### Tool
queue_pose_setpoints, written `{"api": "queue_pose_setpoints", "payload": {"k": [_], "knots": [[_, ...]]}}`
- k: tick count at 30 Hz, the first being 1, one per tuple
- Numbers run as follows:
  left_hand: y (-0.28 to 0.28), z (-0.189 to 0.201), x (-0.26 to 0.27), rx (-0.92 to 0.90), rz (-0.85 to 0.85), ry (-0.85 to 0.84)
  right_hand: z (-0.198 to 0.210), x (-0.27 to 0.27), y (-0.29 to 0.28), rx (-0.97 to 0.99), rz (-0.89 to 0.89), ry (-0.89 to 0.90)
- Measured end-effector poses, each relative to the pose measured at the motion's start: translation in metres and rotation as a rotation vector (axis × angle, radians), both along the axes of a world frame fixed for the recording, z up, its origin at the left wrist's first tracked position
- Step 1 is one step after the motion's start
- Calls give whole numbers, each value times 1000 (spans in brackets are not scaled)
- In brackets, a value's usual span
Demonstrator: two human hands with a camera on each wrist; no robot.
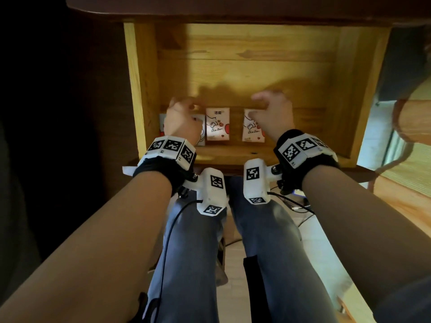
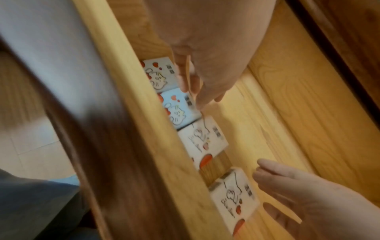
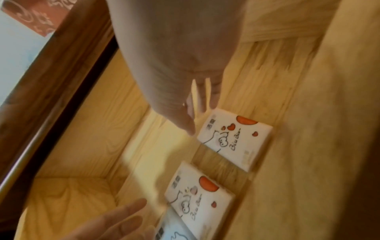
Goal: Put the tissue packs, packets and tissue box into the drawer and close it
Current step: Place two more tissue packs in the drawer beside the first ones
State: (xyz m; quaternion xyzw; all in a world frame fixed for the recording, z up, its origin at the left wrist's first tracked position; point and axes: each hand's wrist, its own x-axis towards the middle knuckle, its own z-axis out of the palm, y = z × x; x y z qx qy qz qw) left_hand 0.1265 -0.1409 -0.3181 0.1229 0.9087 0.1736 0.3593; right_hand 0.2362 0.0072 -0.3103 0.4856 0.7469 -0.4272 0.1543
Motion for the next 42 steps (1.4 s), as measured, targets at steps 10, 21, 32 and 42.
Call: {"api": "queue_pose_setpoints", "payload": {"k": [10,21,32,42], "knots": [[-23,-11,-10,-56,-10,-76,-10,-35,-25,-214,511,-36],[-22,4,0,-87,-49,-116,6,-16,-5,-53,188,-9],[-22,9,10,-99,-140,-68,9,-8,-6,-393,-42,-234],[-23,11,9,-98,-128,-90,8,-7,-19,-549,-121,-216]]}}
